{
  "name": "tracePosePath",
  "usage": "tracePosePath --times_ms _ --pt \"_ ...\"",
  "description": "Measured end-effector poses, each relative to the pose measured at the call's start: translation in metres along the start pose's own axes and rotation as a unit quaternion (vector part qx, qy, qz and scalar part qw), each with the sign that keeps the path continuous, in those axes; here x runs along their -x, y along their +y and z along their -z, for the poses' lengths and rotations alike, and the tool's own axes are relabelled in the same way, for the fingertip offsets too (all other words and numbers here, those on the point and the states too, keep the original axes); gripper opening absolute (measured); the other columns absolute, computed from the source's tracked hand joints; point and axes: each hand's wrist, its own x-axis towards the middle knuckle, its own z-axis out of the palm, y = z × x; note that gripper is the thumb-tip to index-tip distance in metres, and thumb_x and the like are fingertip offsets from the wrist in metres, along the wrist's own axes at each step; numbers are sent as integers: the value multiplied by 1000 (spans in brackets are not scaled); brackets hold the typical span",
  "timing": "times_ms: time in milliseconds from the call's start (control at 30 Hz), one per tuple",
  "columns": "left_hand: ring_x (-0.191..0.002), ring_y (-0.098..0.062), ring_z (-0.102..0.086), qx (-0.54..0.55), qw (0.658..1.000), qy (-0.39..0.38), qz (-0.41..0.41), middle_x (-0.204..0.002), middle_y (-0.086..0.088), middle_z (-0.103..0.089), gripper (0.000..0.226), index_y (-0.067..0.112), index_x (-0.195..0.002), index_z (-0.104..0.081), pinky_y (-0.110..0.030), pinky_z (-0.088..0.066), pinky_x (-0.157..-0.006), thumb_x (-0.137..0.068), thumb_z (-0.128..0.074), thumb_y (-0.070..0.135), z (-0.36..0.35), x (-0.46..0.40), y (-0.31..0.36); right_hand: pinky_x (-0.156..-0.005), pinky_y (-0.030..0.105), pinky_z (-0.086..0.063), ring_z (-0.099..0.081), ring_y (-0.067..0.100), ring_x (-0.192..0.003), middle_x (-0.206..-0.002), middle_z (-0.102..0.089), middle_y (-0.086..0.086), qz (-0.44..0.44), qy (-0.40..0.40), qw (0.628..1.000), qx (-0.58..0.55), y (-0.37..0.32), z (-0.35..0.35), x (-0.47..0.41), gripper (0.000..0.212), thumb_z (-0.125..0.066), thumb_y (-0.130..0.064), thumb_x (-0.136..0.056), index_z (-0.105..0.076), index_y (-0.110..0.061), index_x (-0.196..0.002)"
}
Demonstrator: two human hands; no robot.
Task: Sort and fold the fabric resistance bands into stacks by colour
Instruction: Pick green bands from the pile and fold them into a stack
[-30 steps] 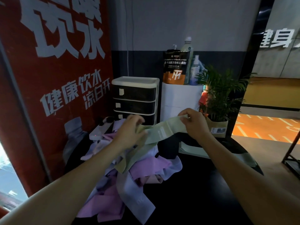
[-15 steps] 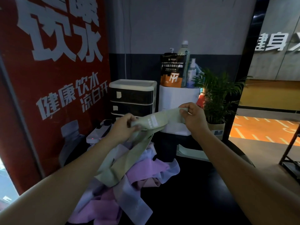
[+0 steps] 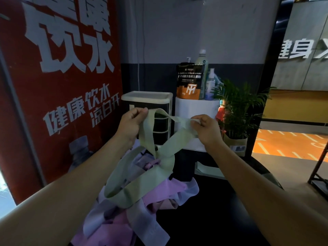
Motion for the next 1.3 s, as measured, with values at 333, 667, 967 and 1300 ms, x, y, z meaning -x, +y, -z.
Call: tracePosePath --times_ms 333,667,967,1300 --pt "-65 -11 -57 -22 995 -63 80 -68 2 -64 29 15 -82 -61 -25 -45 -62 -96 -47 37 -29 -3 27 -65 32 -42 -48 21 -74 -80 -55 8 48 21 993 -104 -32 7 -8 20 -47 -9 -96 -55 -19 -81" --pt "-95 -11 -56 -137 969 -195 60 -98 1 -62 18 21 -93 -58 -26 -42 -83 -94 -50 37 -62 4 29 -83 50 -51 -58 27 -84 -95 -64 16 73 -22 993 -95 -45 22 -9 21 -51 -7 -94 -58 -22 -83" --pt "-67 -10 -57 -36 989 -133 60 -78 -3 -56 15 16 -80 -53 -24 -50 -70 -92 -56 8 -84 4 30 -65 23 -46 -57 14 -78 -91 -64 6 36 -29 999 6 -26 45 -7 7 -62 -18 -89 -64 -13 -93" --pt "-76 -11 -62 48 984 -158 68 -82 -6 -64 11 9 -85 -58 -18 -55 -73 -95 -51 10 -117 12 45 -74 16 -49 -61 16 -87 -101 -64 9 111 -82 989 52 -37 59 11 20 -65 -21 -87 -60 -9 -103"
